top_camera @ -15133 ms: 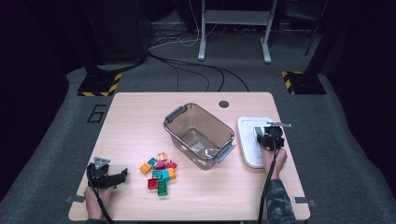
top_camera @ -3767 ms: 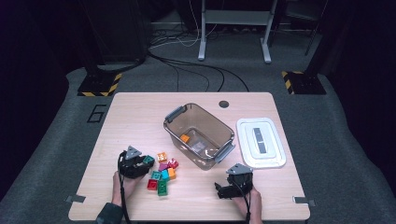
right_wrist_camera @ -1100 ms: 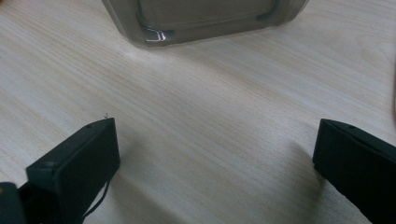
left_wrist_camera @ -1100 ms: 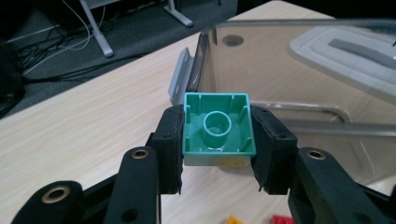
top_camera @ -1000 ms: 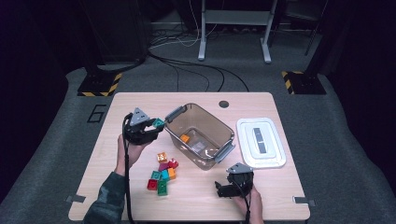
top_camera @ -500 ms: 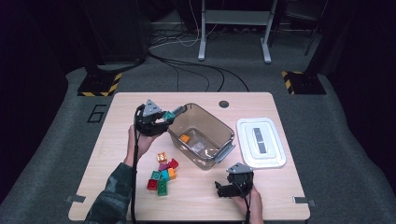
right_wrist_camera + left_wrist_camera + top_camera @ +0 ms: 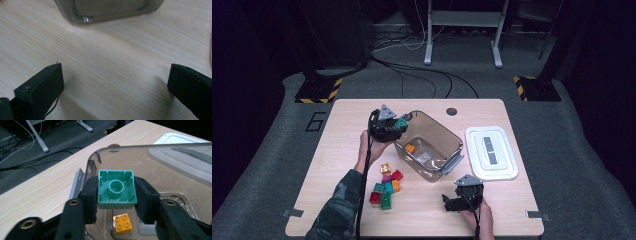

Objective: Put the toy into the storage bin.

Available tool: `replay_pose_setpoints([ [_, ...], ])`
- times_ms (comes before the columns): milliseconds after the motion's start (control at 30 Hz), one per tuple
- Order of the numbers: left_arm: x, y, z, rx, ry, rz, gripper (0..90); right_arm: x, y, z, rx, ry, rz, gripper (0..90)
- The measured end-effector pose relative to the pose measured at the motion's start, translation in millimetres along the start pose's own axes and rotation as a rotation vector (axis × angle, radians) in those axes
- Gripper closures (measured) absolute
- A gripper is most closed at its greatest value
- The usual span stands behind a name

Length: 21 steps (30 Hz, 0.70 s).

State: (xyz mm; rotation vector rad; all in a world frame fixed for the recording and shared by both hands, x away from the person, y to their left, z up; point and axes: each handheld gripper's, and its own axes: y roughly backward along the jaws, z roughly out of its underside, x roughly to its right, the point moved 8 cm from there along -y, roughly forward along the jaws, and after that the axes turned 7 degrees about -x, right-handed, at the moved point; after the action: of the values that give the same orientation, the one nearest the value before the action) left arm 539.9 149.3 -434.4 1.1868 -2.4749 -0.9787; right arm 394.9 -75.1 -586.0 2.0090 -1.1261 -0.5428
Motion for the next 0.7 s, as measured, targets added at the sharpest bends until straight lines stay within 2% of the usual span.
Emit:
replay_pose_setpoints([
  [67, -0.5, -0.6, 1.0, -0.002, 0.005, -0.002, 32.5, 0.0, 0.0, 0.0, 0.000, 0.000, 0.000, 0.0],
  [100, -0.7, 0.7, 2.7, -0.003, 0.010, 0.002, 32.5, 0.0, 0.0, 0.0, 0.000, 0.000, 0.000, 0.0],
  [133, -0.9, 3.9, 5.6, 0.003, 0.016, -0.002, 26.5, 0.0, 0.0, 0.0, 0.000, 0.000, 0.000, 0.0],
  [367, -0.6, 23.0, 18.1, 0.022, 0.014, -0.020, 16.5, 0.1, 0.3, 0.2, -0.001, -0.007, 0.003, 0.0],
  [533, -4.6, 40.5, 34.3, 0.034, 0.038, -0.055, 7.7, 0.2, 0.3, 0.3, -0.001, -0.007, 0.002, 0.0],
  [700, -8.7, 50.1, 53.5, 0.037, 0.058, -0.077, 4.0, 0.5, 0.3, 0.2, 0.000, -0.005, 0.003, 0.1],
])
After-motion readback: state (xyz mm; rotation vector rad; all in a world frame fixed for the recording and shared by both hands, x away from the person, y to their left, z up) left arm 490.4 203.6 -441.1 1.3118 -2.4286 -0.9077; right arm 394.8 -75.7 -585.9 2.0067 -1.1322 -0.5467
